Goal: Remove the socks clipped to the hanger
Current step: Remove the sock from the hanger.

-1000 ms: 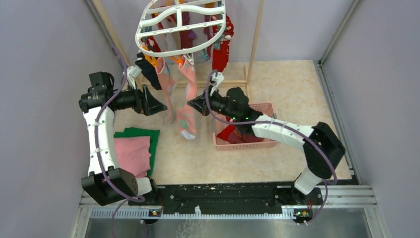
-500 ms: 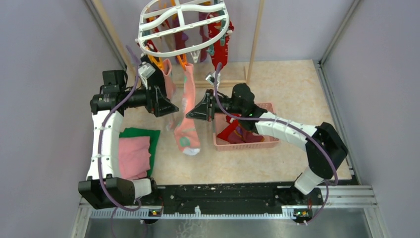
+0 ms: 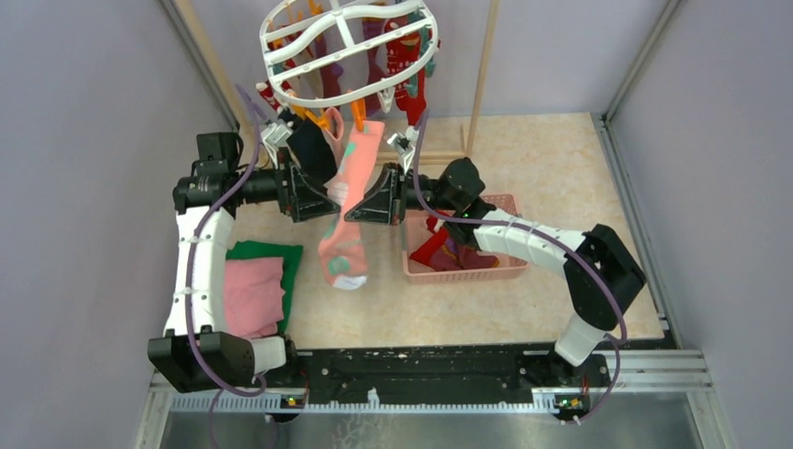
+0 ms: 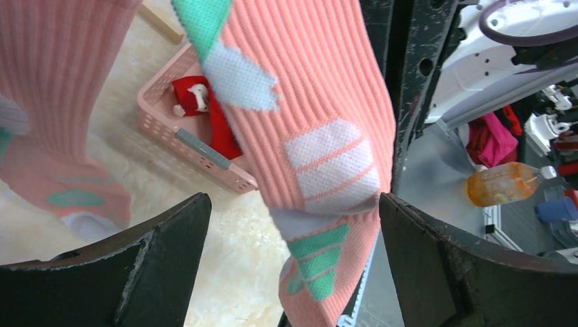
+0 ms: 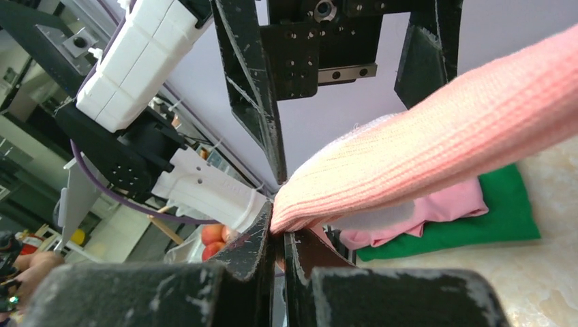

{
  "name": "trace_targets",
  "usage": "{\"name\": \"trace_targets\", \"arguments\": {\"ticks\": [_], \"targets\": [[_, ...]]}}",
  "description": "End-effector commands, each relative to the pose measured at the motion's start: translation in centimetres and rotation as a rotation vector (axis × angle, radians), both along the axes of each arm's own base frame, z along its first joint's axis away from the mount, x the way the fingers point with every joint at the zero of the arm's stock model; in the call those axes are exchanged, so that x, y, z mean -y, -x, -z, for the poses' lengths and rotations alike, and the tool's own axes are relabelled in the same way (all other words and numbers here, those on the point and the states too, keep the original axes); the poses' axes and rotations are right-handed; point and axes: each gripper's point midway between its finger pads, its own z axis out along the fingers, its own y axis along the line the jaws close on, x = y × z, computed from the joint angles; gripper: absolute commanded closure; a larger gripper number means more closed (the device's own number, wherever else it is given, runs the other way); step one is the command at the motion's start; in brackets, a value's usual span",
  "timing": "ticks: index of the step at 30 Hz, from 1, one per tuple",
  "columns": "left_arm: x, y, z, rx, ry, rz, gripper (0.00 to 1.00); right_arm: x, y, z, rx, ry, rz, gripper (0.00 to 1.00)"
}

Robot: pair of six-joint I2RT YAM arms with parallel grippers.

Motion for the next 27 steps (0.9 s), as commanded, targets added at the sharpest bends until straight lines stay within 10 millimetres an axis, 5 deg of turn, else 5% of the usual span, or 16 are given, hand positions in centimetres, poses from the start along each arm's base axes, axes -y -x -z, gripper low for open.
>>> {"name": "trace_targets", "arguments": {"ticks": [1, 7, 13, 16, 17, 18, 19, 22, 27], "targets": [[1.2, 0.6, -1.2, 0.02, 0.084, 0.092, 0.01, 0.1, 1.3, -2.4, 0.051, -0.072, -0.066, 0.97], [2.1, 0.9, -1.3, -0.025, 0.137, 0.144, 0.12, -0.1, 0.9, -1.8, 0.043, -0.043, -0.045, 0.96], [2.1, 1.0, -1.2, -0.03, 0.132, 0.142, 0.6, -0.3, 0.1, -1.2, 0.046, 0.001, -0.005, 0.89], [1.9, 0.7, -0.9, -0.015, 0.1, 0.114, 0.85, 0.3, -1.2, -0.6, 0.047, 0.047, 0.063, 0.69], [1.9, 0.7, -0.9, -0.01, 0.093, 0.107, 0.93, 0.9, -1.9, -0.5, 0.056, 0.053, 0.099, 0.51], [1.9, 0.7, -0.9, -0.006, 0.087, 0.103, 0.97, 1.7, -2.8, -0.6, 0.073, 0.056, 0.15, 0.13], [1.9, 0.7, -0.9, -0.003, 0.084, 0.1, 0.99, 2.6, -4.1, -0.6, 0.082, 0.067, 0.223, 0.03], [1.9, 0.8, -1.0, 0.004, 0.077, 0.096, 1.0, 5.1, -7.5, -1.6, 0.158, 0.109, 0.416, 0.01], [2.0, 0.7, -0.8, 0.006, 0.07, 0.095, 1.0, 7.1, -10.2, -5.3, 0.306, 0.16, 0.637, 0.01]]}}
